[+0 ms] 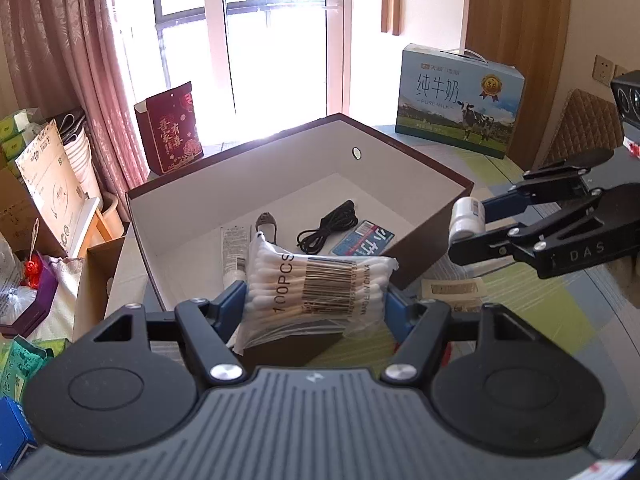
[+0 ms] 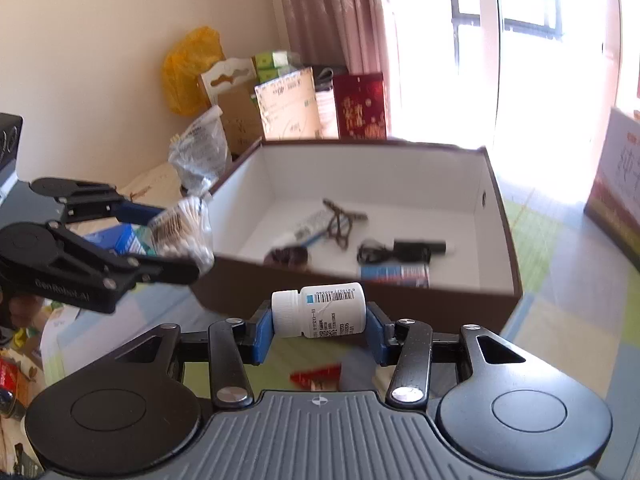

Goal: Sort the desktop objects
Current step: 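Grasp and lift the cotton swab bag with the left tool while the right tool lifts the pill bottle, then lower the swab bag into the box with the left tool while the right tool releases the pill bottle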

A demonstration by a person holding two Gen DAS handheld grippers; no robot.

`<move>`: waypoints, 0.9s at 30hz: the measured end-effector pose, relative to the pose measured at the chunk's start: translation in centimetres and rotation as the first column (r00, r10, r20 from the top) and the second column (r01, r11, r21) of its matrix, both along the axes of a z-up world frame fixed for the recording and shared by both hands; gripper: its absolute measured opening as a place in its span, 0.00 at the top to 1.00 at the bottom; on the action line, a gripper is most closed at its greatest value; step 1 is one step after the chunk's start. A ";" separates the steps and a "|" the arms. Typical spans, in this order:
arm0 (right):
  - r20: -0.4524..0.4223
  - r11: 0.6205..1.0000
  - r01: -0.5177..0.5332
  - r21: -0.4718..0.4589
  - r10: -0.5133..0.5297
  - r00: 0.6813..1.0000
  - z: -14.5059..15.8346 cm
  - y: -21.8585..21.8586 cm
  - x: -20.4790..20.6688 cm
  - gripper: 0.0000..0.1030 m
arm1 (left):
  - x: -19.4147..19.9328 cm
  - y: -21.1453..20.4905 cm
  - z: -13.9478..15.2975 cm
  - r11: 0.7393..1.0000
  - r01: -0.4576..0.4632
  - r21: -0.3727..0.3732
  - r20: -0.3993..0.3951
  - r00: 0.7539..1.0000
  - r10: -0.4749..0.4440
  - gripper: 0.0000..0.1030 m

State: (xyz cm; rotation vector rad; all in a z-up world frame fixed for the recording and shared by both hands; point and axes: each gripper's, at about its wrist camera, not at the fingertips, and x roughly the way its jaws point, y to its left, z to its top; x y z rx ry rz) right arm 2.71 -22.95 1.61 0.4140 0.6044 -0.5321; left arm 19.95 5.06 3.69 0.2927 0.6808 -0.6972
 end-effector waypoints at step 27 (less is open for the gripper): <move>-0.233 0.946 -0.140 0.293 0.213 0.949 -6.1 -12.1 12.1 0.57 | 13.5 -3.8 -6.3 0.933 0.144 0.329 -0.241 0.968 -0.064 0.35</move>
